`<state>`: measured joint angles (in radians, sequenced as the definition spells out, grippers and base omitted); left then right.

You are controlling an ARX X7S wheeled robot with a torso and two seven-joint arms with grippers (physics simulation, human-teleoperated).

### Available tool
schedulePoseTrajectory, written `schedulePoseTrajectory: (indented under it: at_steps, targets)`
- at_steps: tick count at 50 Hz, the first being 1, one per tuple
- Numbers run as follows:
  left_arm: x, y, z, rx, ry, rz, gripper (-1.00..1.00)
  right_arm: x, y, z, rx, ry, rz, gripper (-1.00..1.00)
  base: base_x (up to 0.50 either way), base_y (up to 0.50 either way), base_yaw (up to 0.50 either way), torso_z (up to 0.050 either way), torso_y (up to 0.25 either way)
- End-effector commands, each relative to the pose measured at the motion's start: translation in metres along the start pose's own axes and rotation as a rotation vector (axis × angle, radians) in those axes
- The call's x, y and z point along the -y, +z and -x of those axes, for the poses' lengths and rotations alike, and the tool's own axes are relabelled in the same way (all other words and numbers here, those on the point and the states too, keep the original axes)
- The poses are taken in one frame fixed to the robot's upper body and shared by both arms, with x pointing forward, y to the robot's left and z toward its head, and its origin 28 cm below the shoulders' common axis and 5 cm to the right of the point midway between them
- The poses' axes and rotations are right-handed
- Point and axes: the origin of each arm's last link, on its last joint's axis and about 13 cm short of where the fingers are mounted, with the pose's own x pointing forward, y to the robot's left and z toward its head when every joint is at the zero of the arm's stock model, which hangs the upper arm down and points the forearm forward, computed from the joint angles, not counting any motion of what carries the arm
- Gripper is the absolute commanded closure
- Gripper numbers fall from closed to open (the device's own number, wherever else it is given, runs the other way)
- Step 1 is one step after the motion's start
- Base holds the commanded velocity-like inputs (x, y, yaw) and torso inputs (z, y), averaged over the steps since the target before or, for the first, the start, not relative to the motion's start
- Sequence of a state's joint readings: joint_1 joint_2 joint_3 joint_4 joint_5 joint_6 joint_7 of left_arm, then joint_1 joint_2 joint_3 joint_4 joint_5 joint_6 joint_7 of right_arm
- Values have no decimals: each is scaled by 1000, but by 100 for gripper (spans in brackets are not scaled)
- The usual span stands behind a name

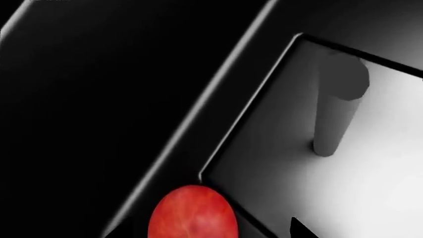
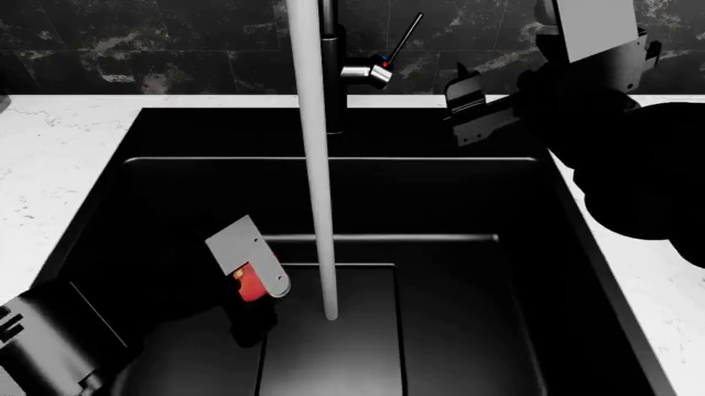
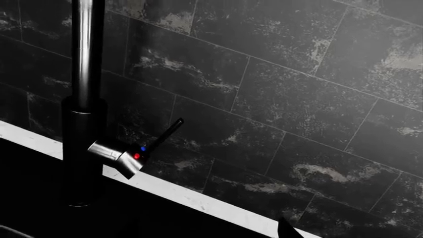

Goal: Pick the tomatos and corns from the sink and place them in one bowl. Place the pomegranate in the other bowl. Then turn off the sink faucet.

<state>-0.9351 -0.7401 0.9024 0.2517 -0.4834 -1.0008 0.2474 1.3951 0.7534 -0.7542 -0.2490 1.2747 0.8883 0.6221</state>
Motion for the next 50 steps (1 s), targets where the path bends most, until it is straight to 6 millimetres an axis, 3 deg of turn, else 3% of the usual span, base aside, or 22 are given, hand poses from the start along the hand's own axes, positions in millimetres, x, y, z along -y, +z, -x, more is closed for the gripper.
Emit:
schedulePoseTrajectory:
  at_steps: [1, 15, 35, 50]
  targets:
    - [-1, 2, -8, -17, 12, -7, -100, 0, -1, 2, 2, 4, -4, -100, 0, 0, 0, 0, 0]
    - [-2, 1, -9, -28, 12, -3, -100, 0, -4, 1, -1, 6, -12, -100, 0, 0, 0, 0, 0]
    - [-8, -10, -37, -107, 52, 28, -100, 0, -9, -2, -6, 7, -25, -100, 0, 0, 0, 0, 0]
    - [0, -11, -51, -110, 20, 21, -100, 1, -14, 1, -12, 3, -32, -100, 0, 0, 0, 0, 0]
